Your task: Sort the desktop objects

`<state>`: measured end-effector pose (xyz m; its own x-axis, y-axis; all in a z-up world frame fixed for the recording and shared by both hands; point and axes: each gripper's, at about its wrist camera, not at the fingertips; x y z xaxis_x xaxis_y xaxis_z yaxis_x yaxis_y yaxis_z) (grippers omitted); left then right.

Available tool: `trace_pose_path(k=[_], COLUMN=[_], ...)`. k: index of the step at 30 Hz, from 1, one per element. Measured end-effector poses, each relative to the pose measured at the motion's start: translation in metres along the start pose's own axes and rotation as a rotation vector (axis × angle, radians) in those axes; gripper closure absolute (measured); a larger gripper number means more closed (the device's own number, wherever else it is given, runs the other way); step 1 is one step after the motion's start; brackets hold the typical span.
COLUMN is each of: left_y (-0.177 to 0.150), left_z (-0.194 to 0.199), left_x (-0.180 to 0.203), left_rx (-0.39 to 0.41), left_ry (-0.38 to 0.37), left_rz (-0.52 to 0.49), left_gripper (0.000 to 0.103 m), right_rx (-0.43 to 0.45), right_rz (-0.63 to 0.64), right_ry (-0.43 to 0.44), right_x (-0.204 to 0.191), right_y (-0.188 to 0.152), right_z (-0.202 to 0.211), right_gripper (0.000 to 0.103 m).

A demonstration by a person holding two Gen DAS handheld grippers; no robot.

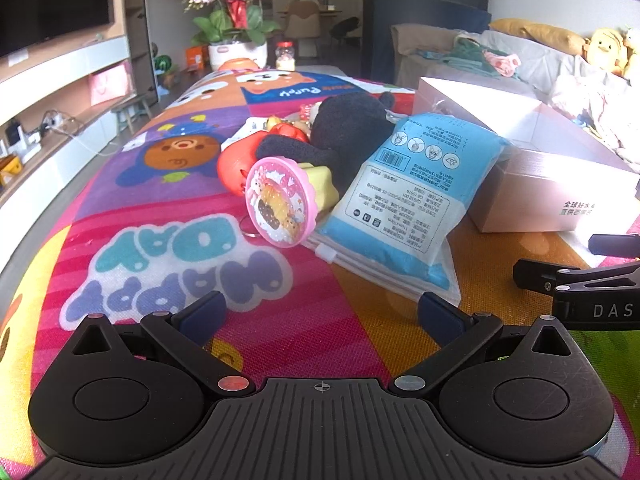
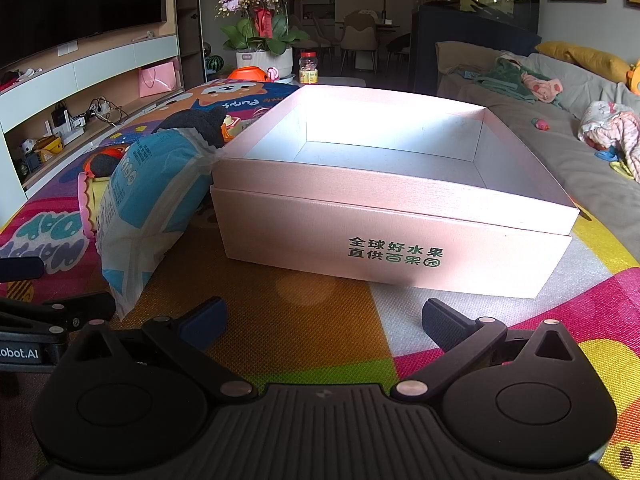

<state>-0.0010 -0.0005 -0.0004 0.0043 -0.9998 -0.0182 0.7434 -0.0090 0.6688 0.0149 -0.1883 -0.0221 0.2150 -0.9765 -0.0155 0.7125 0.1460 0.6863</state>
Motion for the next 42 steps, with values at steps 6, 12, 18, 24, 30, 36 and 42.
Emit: trace_pose_path(k=[6, 12, 18, 24, 30, 36, 42], left_y=[0.0, 0.0002, 0.0009, 0.001, 0.001, 0.0013, 0.0008], left_z=[0.0, -0.0002, -0.0005, -0.001, -0.001, -0.0023, -0.0023], left_x=[-0.0001, 0.0011, 0.0008, -0.001, -0.0012, -0.0024, -0.0029], left_rx=[0.001, 0.001, 0.003, 0.002, 0.002, 0.001, 0.0], left_ry=[0.0, -0.003, -0.008, -0.005, -0.006, -0.007, -0.007], left_rz=[0.001, 0.003, 0.007, 0.005, 0.004, 0.004, 0.004], left_gripper=[0.0, 0.0, 0.0, 0.0, 0.0, 0.0, 0.0], right_rx=[0.0, 0.0, 0.0, 0.001, 0.0, 0.0, 0.0], right_rz=[0.0, -0.001, 0.0, 0.0, 0.0, 0.0, 0.0], right_ry=[0.0, 0.001, 0.0, 0.0, 0.0, 0.0, 0.0], right_x=[-0.0001, 0.0, -0.0002, -0.0009, -0.0017, 0.0015, 0.0014], right_y=[0.0, 0.0002, 0.0004, -0.0008, -0.0017, -0.0006, -0.0006], right_z=[-0.0002, -0.0006, -0.0003, -0.0005, 0.0031, 0.0019, 0.0019], right_gripper=[0.0, 0.0, 0.0, 0.0, 0.0, 0.0, 0.0])
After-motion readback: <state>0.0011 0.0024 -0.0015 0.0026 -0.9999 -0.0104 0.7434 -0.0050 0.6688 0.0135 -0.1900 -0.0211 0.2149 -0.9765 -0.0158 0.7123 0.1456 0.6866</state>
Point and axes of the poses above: each gripper's, at about its wrist camera, not at the fingertips, and z roughly against the way its jaws point, x to its right, y to its top, and after that the axes turned 7 degrees about -x, right-handed
